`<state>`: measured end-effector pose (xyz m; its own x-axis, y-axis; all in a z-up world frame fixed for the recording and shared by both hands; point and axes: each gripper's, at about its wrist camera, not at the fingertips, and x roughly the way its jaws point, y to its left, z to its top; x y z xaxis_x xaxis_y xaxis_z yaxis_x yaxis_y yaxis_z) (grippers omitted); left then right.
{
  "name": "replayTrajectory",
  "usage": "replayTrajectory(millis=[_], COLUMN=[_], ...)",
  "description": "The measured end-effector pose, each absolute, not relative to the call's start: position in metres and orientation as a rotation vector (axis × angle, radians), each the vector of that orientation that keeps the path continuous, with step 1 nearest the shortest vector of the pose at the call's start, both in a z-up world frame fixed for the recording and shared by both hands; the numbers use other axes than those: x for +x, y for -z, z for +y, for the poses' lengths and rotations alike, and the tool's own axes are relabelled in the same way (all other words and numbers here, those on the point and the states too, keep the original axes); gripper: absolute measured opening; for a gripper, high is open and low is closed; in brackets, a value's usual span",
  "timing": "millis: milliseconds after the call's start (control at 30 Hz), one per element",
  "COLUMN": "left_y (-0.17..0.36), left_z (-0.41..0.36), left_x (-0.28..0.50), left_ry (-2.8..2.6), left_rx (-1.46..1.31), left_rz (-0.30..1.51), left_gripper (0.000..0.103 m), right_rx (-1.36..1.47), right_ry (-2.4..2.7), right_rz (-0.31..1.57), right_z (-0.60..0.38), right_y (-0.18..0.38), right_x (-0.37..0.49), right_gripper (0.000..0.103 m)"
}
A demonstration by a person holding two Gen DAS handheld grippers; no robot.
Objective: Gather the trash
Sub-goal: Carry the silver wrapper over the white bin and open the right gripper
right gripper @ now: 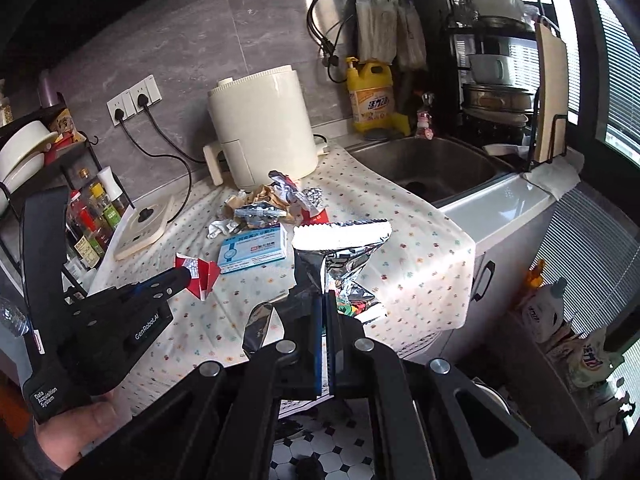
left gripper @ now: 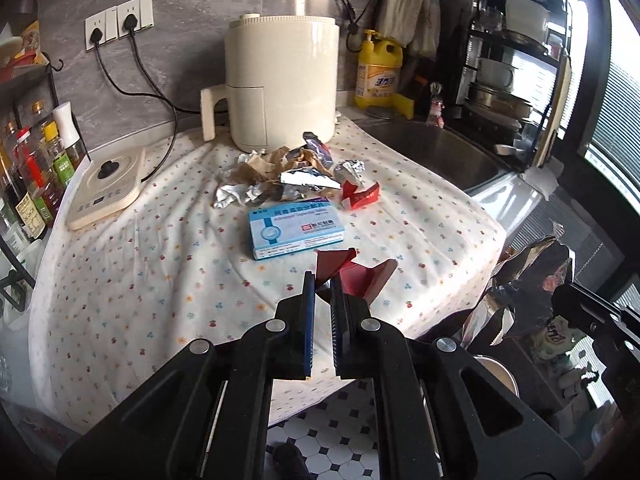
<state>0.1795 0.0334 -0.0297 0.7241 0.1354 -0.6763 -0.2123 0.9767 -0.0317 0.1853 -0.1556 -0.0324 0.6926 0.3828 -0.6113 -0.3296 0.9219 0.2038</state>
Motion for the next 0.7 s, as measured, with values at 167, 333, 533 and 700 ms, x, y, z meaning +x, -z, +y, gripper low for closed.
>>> replayTrajectory(millis=[167, 333, 533, 700], left_y=[0.039, 0.053, 0.083, 0.117], left_z=[0.013, -0.013, -0.060, -0.103], left_x=[0.191, 0.205, 0.217, 0.222], left_ry=[-0.117, -0.018, 0.160, 0.285], left_rx=[-0.082, -0.076, -0.045, 0.002], left_rz=[0.765, 0.788, 0.852, 0.932], left_gripper=[0.008, 0.008, 0.008, 0.008], right_rx=[0.122, 0.153, 0.202, 0.241], right_ry=[-0.312, -0.194, -0.018, 0.090], right_rz=[0.715, 0.736, 0.789, 0.831], right_z=[-0.180, -0.211, -0.254, -0.283], right_y=[0.042, 0.054, 0.077, 0.098], right_x=[0.184, 0.179, 0.167, 0.156], right_gripper=[0.002, 0.003, 0.002, 0.002])
